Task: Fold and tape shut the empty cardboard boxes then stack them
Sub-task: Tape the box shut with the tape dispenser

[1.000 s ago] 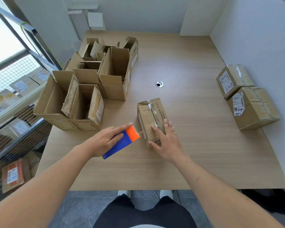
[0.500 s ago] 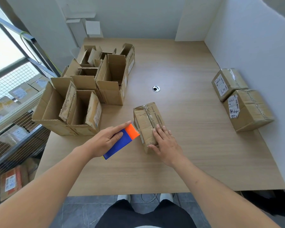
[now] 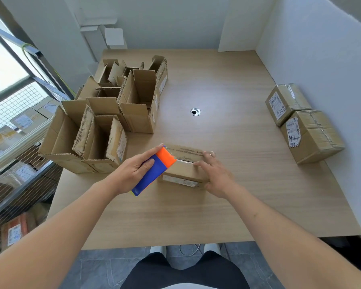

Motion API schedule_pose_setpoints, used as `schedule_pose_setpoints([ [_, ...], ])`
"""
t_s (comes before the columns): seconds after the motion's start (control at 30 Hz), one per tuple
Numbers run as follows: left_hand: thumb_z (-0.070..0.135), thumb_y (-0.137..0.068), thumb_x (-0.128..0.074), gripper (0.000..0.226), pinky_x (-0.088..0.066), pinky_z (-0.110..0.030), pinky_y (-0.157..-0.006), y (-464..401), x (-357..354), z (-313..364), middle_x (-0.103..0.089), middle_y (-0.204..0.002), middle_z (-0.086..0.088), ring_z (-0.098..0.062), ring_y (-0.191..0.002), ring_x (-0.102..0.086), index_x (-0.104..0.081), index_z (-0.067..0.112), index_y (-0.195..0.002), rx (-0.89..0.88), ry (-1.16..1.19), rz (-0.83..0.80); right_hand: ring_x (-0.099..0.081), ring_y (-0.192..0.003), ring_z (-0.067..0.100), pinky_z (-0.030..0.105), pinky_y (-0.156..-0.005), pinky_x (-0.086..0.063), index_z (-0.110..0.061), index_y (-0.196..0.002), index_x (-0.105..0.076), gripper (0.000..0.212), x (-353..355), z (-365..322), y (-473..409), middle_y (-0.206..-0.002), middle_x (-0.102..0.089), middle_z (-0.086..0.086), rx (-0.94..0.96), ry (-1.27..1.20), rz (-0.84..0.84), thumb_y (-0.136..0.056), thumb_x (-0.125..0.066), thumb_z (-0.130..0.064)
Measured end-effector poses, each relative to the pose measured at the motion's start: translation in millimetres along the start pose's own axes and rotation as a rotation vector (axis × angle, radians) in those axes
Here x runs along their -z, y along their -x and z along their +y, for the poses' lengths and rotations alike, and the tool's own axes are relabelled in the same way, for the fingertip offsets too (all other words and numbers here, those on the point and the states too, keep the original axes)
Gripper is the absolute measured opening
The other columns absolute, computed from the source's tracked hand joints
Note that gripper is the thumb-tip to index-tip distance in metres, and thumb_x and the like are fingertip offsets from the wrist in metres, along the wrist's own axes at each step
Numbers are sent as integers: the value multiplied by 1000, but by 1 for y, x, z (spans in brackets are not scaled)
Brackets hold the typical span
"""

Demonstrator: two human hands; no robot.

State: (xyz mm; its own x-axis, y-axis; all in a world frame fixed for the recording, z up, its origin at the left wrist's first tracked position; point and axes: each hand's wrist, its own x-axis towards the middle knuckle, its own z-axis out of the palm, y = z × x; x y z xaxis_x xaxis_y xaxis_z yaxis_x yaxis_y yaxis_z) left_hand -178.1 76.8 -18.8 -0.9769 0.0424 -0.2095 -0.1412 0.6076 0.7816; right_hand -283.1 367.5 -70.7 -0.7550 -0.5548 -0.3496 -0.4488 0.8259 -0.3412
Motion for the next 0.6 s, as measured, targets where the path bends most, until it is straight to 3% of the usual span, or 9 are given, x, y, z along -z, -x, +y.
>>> schedule_pose_setpoints([
  [0.13,43,-109,-36,45,-48,-33,-84,-3,2,3,-55,-135,5,-19,-97,-59,-28,70,-145,13,7,2,-3,-157,17,35,-107,-44,-45,-138,-49,86,-7,7,12,-170,-3,-7,-67,-115,112,-75,-54,14],
  [0.27,44,-109,-36,45,-48,-32,-81,-5,2,6,-55,-130,5,-21,-94,-59,-27,72,-143,25,9,-8,-14,-156,17,34,-98,-50,-45,-142,-50,94,-21,12,15,-168,-15,-6,-68,-89,213,-75,-50,20],
  [0.4,48,-107,-34,45,-48,-32,-79,-7,3,8,-54,-130,4,-21,-93,-58,-25,72,-144,41,10,-19,-39,-144,20,36,-86,-54,-42,-146,-47,92,-22,16,19,-162,-30,-7,-109,-53,291,-78,-44,19],
  [0.53,48,-107,-34,45,-48,-30,-78,-9,6,9,-54,-129,5,-21,-93,-58,-26,73,-144,41,12,-14,-49,-134,31,41,-98,-49,-32,-143,-53,78,-20,15,12,-156,-40,4,-113,19,336,-77,-60,7],
  [0.6,47,-107,-35,45,-47,-26,-76,-10,6,9,-54,-129,5,-19,-91,-58,-26,72,-144,38,13,-15,-49,-132,35,43,-104,-45,-34,-147,-47,83,-21,9,5,-154,-40,11,-68,39,311,-73,-67,-3],
])
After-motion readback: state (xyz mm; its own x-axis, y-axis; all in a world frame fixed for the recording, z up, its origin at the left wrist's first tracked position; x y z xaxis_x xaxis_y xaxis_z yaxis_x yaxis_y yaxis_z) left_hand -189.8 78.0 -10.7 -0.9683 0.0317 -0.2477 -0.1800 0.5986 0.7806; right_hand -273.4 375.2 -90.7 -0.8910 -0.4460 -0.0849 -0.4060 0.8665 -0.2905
